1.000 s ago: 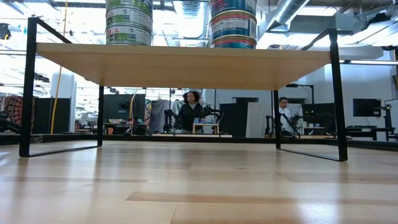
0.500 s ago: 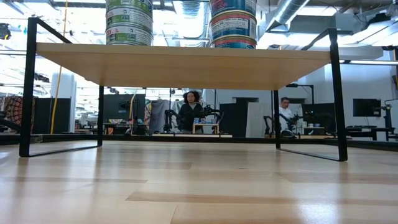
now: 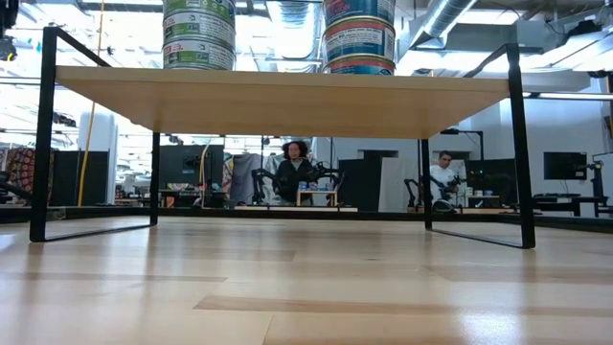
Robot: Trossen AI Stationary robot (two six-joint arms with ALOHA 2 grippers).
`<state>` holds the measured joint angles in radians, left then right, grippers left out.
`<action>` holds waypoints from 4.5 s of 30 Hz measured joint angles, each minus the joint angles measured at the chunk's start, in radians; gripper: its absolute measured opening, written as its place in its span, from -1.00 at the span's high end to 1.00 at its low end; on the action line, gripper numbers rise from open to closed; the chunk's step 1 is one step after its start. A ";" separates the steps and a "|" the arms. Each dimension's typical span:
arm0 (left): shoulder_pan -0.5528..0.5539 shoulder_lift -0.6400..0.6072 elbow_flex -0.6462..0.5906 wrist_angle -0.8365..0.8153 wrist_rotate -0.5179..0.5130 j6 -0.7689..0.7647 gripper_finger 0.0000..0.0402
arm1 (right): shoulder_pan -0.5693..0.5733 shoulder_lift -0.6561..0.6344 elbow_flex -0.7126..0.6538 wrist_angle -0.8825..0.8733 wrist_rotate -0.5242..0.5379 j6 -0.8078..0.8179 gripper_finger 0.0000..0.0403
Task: Stack canned seafood by type on shelf
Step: Return to Home Position
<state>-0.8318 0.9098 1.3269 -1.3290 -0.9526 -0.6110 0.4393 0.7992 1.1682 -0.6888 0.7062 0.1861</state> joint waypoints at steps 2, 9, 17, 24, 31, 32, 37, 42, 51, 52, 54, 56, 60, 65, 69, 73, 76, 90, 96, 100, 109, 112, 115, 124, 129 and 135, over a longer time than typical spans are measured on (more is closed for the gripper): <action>-0.018 -0.027 -0.074 0.103 -0.005 0.065 -0.39 | 0.000 -0.029 -0.064 0.048 0.000 0.000 -0.59; -0.077 -0.107 -0.277 0.381 -0.009 0.359 -0.39 | 0.000 -0.159 -0.289 0.204 -0.003 0.000 -0.59; -0.153 -0.282 -0.472 0.568 0.033 0.306 -0.39 | 0.000 -0.361 -0.520 0.370 -0.003 -0.018 -0.59; -0.174 -0.489 -0.745 0.876 0.126 0.454 -0.39 | 0.000 -0.492 -0.663 0.463 -0.003 -0.038 -0.59; -0.173 -0.697 -0.920 0.982 0.137 0.476 -0.39 | 0.000 -0.564 -0.760 0.543 -0.003 -0.070 -0.59; -0.173 -0.727 -0.941 0.997 0.137 0.481 -0.39 | 0.000 -0.571 -0.777 0.563 -0.003 -0.088 -0.59; -0.173 -0.876 -1.050 1.104 0.135 0.549 -0.39 | 0.000 -0.607 -0.817 0.627 0.000 -0.147 -0.59; -0.163 -0.899 -1.116 1.225 0.065 0.584 -0.39 | -0.001 -0.675 -0.839 0.616 0.034 -0.166 -0.59; -0.041 -0.903 -1.293 1.583 0.199 0.656 -0.39 | -0.002 -0.798 -0.878 0.626 0.032 -0.209 -0.59; -0.018 -0.905 -1.302 1.597 0.220 0.650 -0.39 | -0.002 -0.796 -0.879 0.622 0.029 -0.211 -0.59; 0.034 -0.905 -1.313 1.596 0.253 0.623 -0.39 | -0.002 -0.790 -0.880 0.616 0.024 -0.216 -0.59; 0.092 -0.904 -1.314 1.586 0.306 0.609 -0.39 | -0.002 -0.787 -0.884 0.634 0.014 -0.236 -0.59; 0.223 -0.904 -1.316 1.602 0.451 0.594 -0.39 | -0.018 -0.793 -0.958 0.798 -0.022 -0.322 -0.59; 0.386 -0.904 -1.316 1.586 0.634 0.548 -0.39 | -0.074 -0.794 -1.005 0.862 -0.055 -0.338 -0.59; 0.473 -0.904 -1.317 1.579 0.712 0.520 -0.39 | -0.133 -0.794 -1.005 0.849 -0.077 -0.288 -0.59; 0.551 -0.903 -1.318 1.543 0.750 0.492 -0.39 | -0.203 -0.794 -1.005 0.846 -0.152 -0.253 -0.59; 0.592 -0.903 -1.318 1.535 0.810 0.483 -0.39 | -0.250 -0.794 -1.005 0.834 -0.186 -0.238 -0.59; 0.650 -0.903 -1.319 1.497 0.787 0.480 -0.39 | -0.434 -0.774 -1.018 0.768 -0.361 -0.130 -0.55; 0.650 -0.903 -1.319 1.465 0.778 0.520 -0.39 | -0.468 -0.767 -1.130 0.901 -0.400 -0.133 -0.54; 0.650 -0.904 -1.319 1.447 0.772 0.523 -0.39 | -0.467 -0.767 -1.159 0.904 -0.405 -0.130 -0.54; 0.650 -0.904 -1.319 1.436 0.667 0.523 -0.39 | -0.468 -0.767 -1.160 0.913 -0.393 -0.162 -0.54; 0.650 -0.904 -1.319 1.430 0.662 0.523 -0.39 | -0.467 -0.767 -1.160 0.895 -0.393 -0.090 -0.54; 0.650 -0.904 -1.319 1.430 0.661 0.523 -0.39 | -0.467 -0.767 -1.160 0.873 -0.392 -0.031 -0.54; 0.650 -0.904 -1.319 1.427 0.660 0.523 -0.39 | -0.467 -0.767 -1.160 0.847 -0.390 0.005 -0.54; 0.650 -0.904 -1.319 1.426 0.659 0.522 -0.39 | -0.467 -0.767 -1.160 0.814 -0.390 0.006 -0.54; 0.650 -0.904 -1.319 1.426 0.659 0.521 -0.39 | -0.467 -0.767 -1.161 0.766 -0.390 0.008 -0.55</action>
<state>-0.1818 0.0055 0.0074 0.0967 -0.2935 -0.0898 -0.0280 0.0324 0.0074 0.0775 0.3159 0.1937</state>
